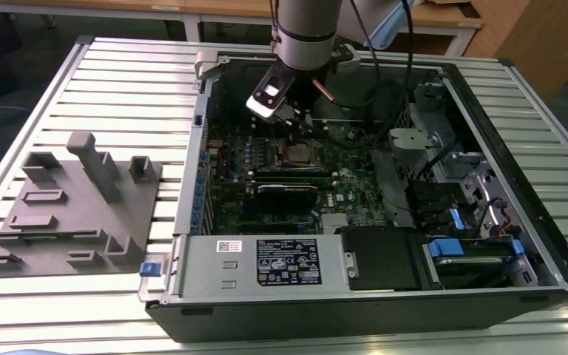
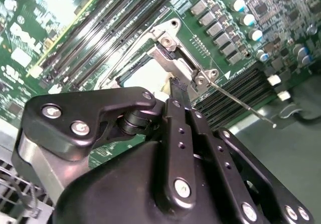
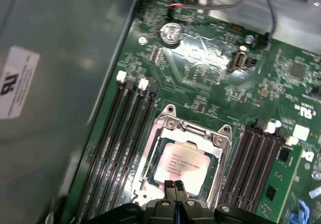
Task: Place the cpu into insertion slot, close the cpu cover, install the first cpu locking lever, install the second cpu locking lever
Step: 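Close the cpu cover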
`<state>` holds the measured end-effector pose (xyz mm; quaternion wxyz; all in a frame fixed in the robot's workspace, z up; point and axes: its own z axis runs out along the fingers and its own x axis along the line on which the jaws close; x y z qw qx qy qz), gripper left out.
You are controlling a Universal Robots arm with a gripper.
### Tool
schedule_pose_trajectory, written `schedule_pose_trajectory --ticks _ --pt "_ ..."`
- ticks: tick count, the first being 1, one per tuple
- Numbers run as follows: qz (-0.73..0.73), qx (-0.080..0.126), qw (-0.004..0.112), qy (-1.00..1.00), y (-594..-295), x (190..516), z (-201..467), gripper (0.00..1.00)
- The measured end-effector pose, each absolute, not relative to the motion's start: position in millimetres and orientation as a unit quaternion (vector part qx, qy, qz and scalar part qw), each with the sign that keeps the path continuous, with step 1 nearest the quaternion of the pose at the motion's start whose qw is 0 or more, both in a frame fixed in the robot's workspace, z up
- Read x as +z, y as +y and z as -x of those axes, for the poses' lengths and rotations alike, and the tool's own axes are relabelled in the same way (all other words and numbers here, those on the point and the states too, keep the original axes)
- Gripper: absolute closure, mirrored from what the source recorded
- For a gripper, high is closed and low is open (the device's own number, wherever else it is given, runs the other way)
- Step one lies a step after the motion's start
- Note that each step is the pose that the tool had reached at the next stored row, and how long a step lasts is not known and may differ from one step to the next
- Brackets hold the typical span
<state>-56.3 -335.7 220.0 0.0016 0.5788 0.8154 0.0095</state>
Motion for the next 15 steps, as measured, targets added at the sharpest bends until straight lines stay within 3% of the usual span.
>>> schedule_pose_trajectory --ticks 15 --pt "-0.556 0.01 0.001 0.831 -335.7 219.9 56.3 0.89"
